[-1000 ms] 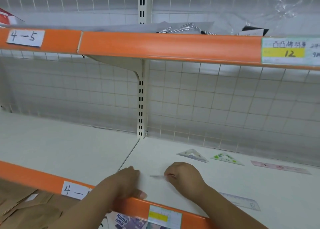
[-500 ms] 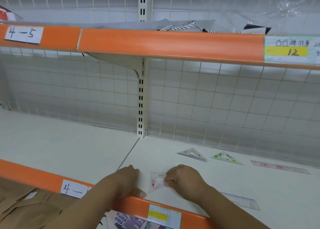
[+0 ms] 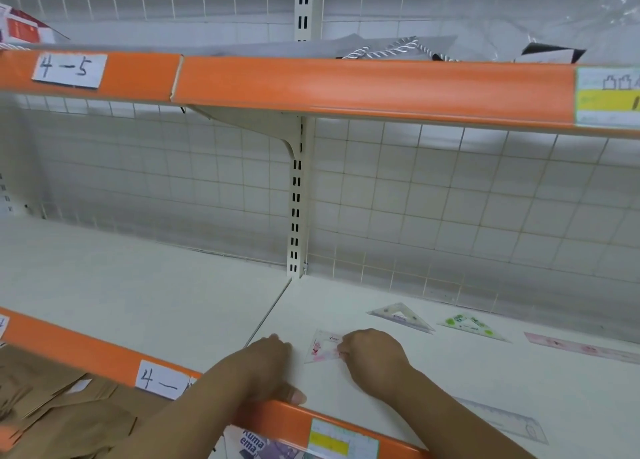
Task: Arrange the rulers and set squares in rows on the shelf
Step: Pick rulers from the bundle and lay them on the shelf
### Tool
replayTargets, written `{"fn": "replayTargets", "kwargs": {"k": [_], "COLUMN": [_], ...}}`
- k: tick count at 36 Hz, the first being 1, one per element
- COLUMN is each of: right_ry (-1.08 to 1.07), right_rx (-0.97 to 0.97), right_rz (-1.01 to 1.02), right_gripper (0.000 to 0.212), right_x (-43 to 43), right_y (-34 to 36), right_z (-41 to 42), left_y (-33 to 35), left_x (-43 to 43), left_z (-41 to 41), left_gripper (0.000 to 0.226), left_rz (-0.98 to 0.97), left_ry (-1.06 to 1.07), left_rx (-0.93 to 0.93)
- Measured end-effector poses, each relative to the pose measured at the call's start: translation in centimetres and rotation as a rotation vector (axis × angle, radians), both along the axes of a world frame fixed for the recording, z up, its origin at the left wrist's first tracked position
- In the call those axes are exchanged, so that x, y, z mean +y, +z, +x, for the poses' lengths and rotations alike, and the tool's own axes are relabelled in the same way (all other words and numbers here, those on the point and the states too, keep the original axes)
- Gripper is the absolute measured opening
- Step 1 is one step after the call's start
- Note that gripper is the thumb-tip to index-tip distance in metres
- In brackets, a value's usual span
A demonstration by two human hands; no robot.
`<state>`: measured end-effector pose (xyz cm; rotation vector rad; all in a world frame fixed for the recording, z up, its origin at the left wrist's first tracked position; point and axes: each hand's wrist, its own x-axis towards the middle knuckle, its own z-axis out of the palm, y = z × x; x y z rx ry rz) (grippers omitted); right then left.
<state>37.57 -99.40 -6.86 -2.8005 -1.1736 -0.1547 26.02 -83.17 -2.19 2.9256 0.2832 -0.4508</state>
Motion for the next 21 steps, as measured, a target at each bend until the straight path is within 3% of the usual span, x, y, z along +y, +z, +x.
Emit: {"fn": "replayTargets", "kwargs": {"k": [8, 13, 16, 21], "right_ry": [-0.002, 0.018, 0.020, 0.049], "right_rx": [0.022, 0.221, 0.309, 0.358], "right_rz": [0.002, 0.122, 0.114, 0.055], "right_gripper": [0.022, 0.032, 0.010, 0.011], "right_x": [0.6, 0.9, 1.0, 1.1], "right_y": [0.9, 2.4, 2.6, 3.2], "right_z": [0.3, 0.4, 0.6, 0.7], "left_y": [0.2, 0.4, 0.5, 0.6], "left_x": [-0.2, -0.4, -0.4, -0.6], "left_z": [-0.1, -0.3, -0.3, -0.4], "left_gripper": [0.072, 0.068, 0.068, 0.067], "left_rz": [-0.012, -0.004, 0.004, -0.003], "left_ry": [0.006, 0.005, 0.008, 0.011], "left_rx": [-0.009, -0.006, 0.001, 0.006]}}
